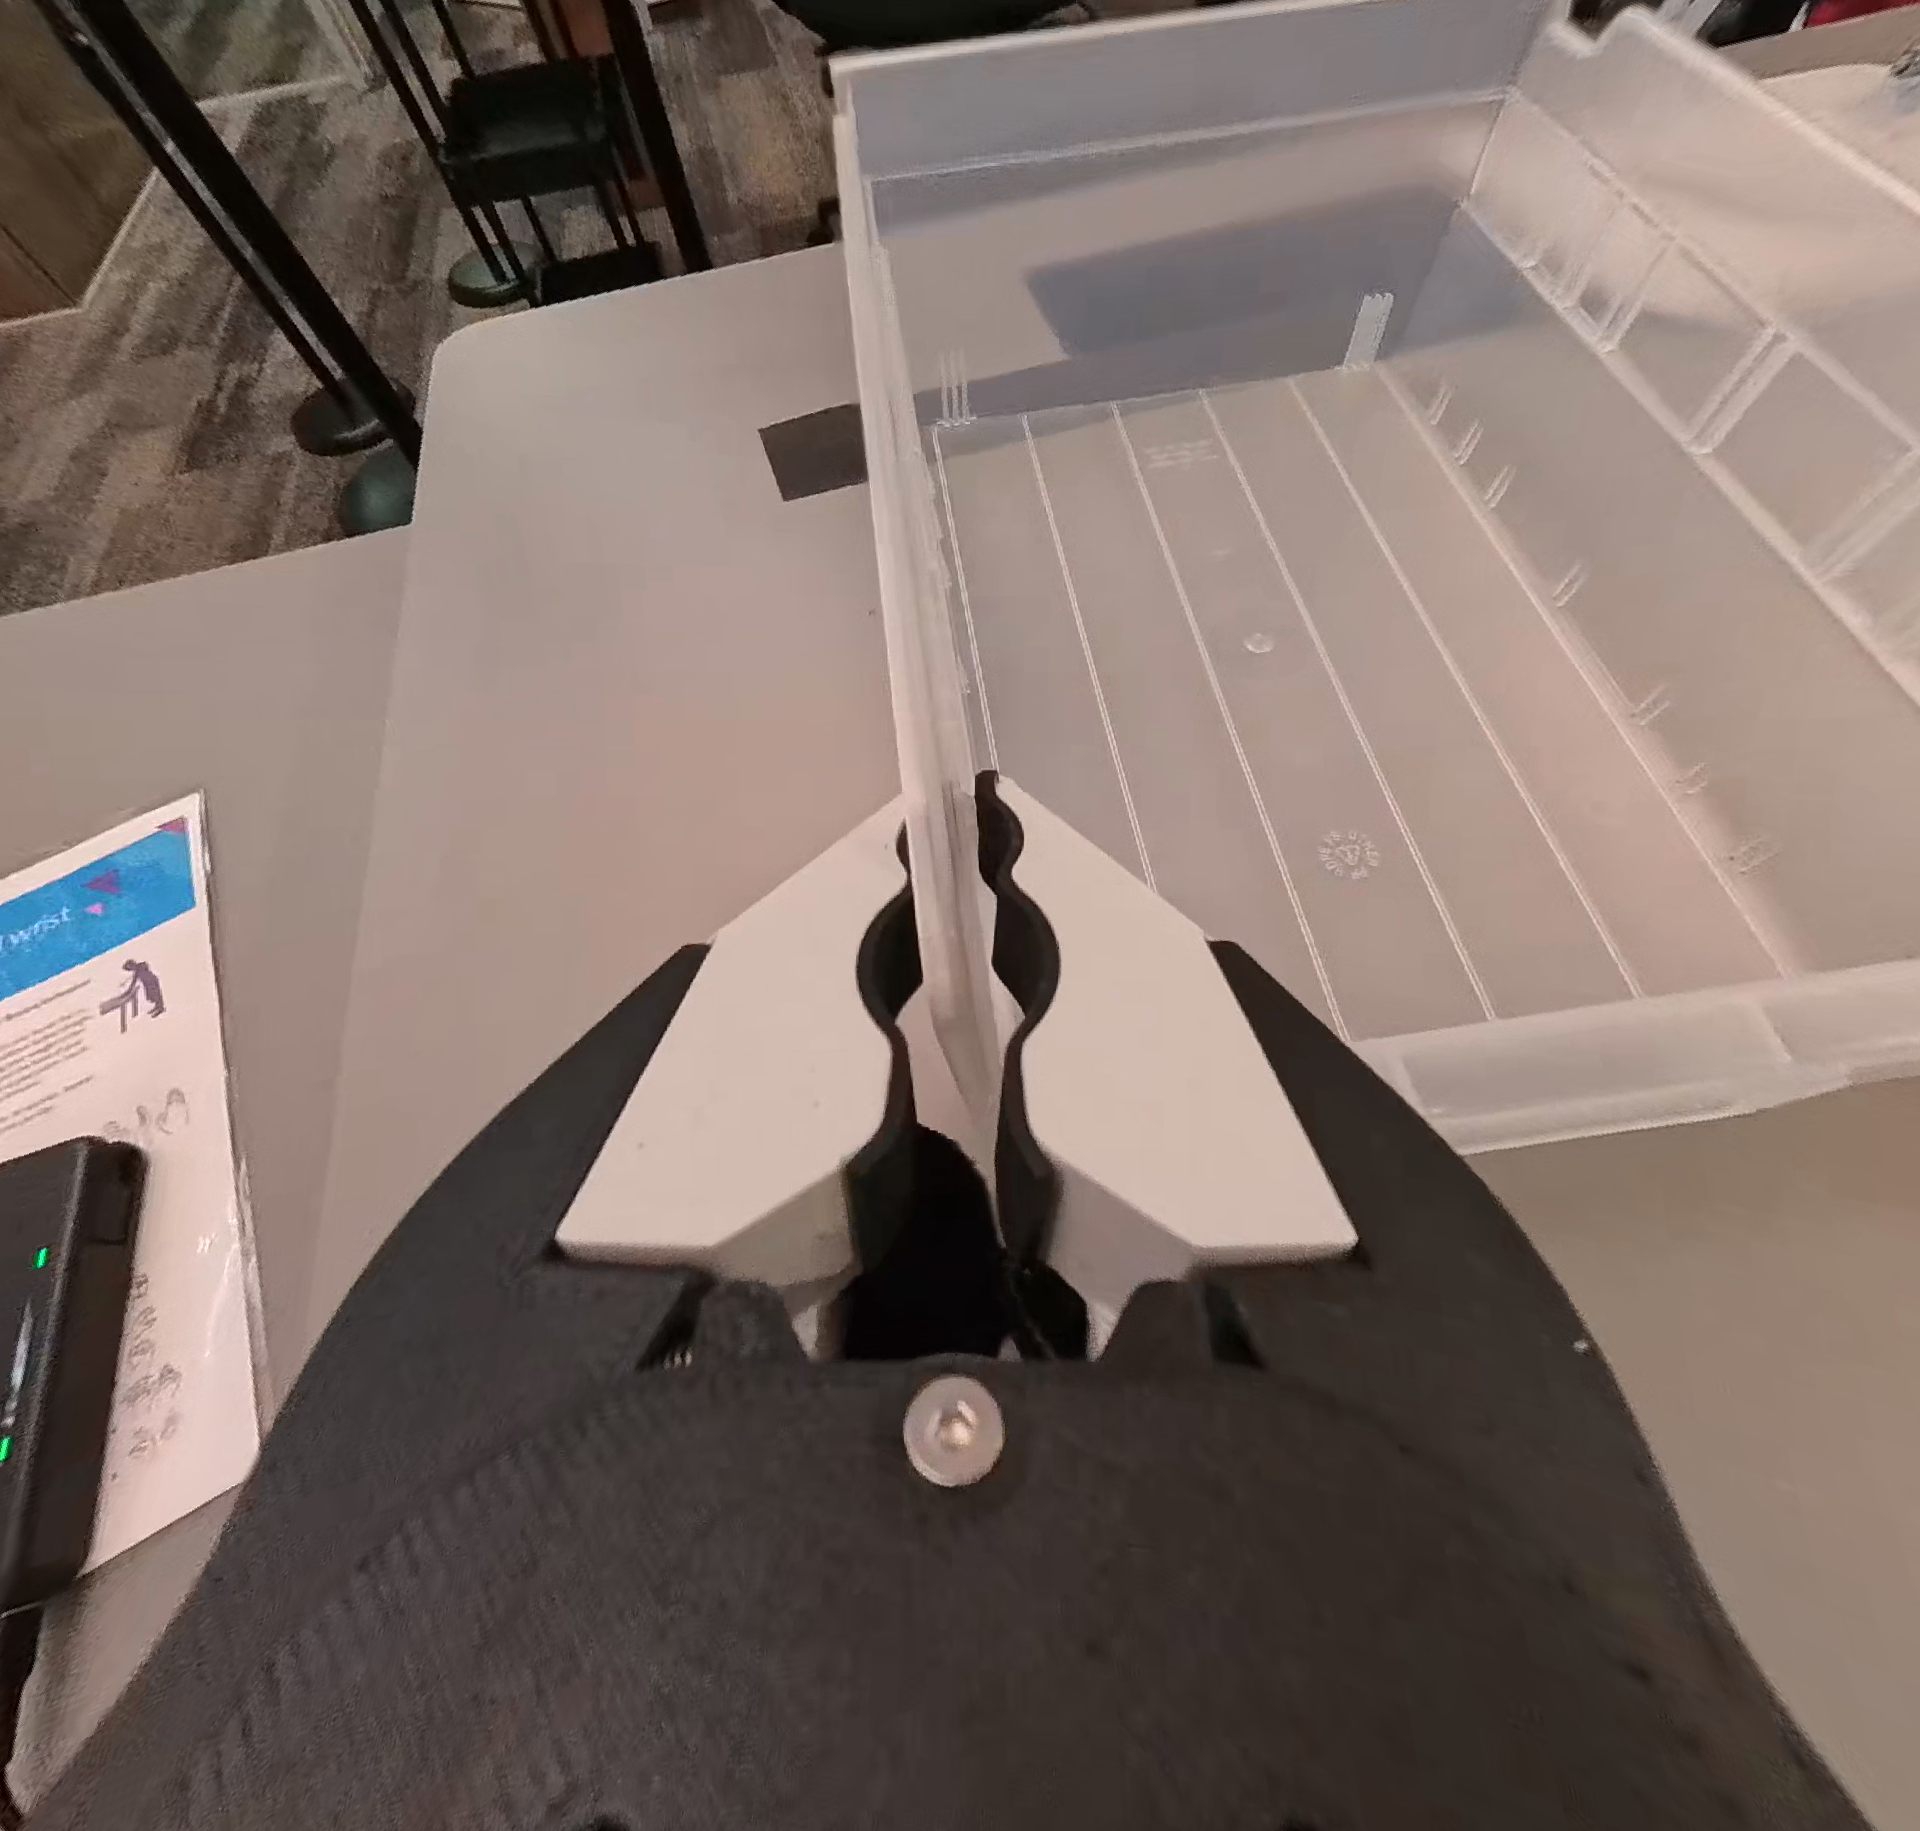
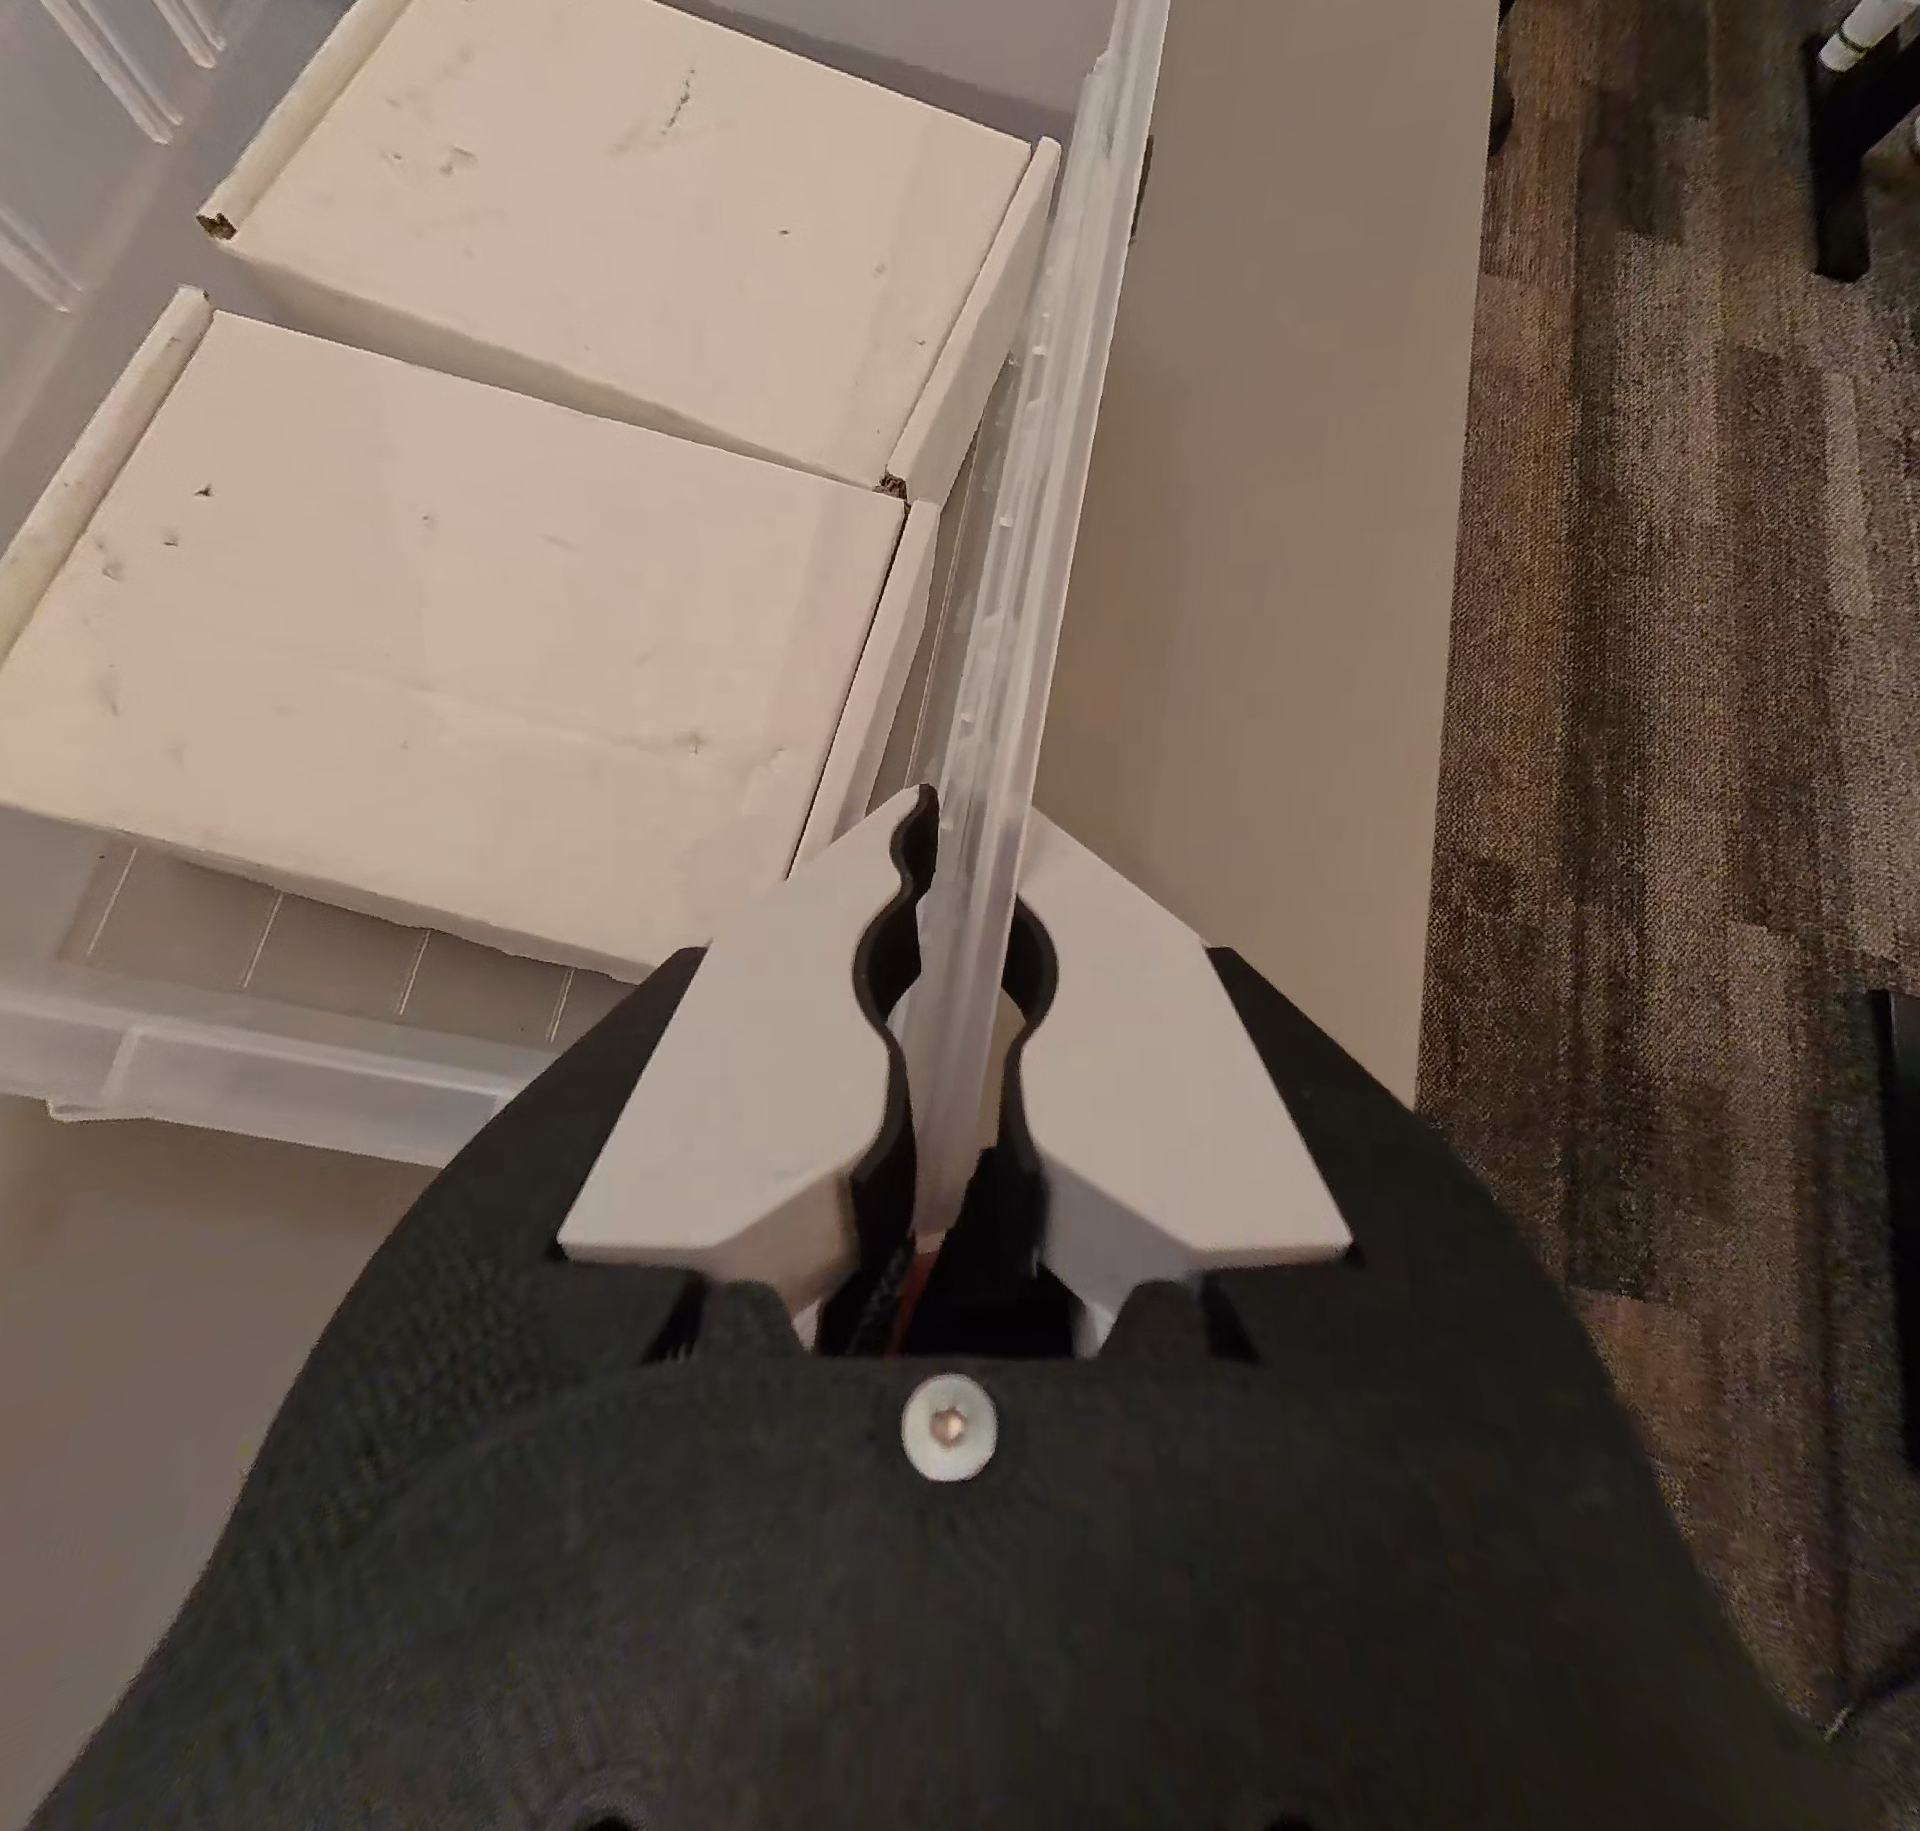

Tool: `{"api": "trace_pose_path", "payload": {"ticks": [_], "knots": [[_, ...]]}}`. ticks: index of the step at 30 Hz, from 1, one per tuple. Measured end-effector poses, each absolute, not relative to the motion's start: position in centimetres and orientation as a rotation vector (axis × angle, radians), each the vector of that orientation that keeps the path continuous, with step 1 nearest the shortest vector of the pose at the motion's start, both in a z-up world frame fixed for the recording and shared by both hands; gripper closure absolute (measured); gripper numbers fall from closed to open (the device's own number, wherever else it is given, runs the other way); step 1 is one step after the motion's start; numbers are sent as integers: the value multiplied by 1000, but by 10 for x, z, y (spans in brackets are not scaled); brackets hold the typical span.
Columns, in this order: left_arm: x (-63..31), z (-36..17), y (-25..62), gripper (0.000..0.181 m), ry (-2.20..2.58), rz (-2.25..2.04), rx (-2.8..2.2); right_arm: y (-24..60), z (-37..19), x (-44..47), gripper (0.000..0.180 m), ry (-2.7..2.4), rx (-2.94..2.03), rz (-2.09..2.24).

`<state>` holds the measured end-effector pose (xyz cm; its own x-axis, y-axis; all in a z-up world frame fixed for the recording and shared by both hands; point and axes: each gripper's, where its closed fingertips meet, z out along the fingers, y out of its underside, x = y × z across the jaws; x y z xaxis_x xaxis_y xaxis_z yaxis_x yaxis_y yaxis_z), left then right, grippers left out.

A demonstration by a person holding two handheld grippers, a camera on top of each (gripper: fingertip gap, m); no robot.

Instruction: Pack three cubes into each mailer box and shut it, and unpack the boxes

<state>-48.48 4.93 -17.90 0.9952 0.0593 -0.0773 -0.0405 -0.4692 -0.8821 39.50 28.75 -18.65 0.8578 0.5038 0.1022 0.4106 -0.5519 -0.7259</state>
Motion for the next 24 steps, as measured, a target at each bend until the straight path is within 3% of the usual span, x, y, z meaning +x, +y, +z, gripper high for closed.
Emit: {"api": "trace_pose_path", "payload": {"ticks": [24], "knots": [[-428,-92,30,178,52,377,-1743,206,-185,304,175,-629,-2139,158]]}}
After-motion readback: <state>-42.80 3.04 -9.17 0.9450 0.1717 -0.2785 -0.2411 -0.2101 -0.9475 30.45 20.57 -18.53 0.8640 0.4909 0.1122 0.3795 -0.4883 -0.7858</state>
